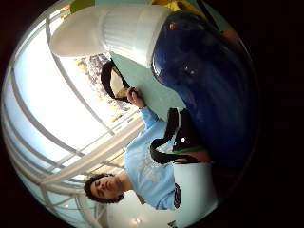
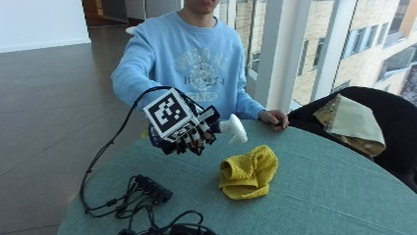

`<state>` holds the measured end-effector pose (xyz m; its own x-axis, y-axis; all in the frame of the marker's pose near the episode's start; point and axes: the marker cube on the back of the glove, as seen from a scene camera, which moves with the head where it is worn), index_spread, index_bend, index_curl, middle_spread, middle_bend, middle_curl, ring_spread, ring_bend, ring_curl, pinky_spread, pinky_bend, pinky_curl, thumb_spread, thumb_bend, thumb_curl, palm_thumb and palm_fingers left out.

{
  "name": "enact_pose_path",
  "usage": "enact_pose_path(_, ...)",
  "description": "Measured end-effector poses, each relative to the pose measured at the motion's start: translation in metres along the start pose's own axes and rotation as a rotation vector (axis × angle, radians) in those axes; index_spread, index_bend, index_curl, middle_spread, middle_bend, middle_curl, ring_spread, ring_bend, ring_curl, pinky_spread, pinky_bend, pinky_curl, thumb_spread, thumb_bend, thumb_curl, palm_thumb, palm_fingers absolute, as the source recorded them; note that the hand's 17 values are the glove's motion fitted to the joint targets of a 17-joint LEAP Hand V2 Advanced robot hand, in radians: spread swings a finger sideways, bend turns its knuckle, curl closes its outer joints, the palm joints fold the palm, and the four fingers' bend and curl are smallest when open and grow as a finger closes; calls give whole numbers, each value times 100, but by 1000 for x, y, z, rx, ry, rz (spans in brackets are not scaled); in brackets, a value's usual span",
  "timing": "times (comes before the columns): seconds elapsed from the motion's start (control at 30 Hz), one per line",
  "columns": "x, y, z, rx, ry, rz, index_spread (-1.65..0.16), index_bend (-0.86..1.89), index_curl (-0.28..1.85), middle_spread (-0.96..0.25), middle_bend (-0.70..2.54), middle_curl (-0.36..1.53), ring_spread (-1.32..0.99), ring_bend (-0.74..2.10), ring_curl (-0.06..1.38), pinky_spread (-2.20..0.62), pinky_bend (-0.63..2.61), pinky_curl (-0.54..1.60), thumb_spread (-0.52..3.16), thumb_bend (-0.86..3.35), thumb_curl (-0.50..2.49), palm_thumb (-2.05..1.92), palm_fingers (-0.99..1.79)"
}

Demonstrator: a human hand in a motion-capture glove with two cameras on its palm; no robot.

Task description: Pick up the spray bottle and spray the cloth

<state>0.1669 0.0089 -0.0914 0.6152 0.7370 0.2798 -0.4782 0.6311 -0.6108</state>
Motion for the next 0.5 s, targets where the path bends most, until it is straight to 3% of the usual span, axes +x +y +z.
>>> enact_pose_path(0.5, 1, -1, -1, -10, 14, 17, -19, 10, 26, -5, 26, 46, 3, 44, 39, 25, 25, 38, 101, -2, 51, 80, 107)
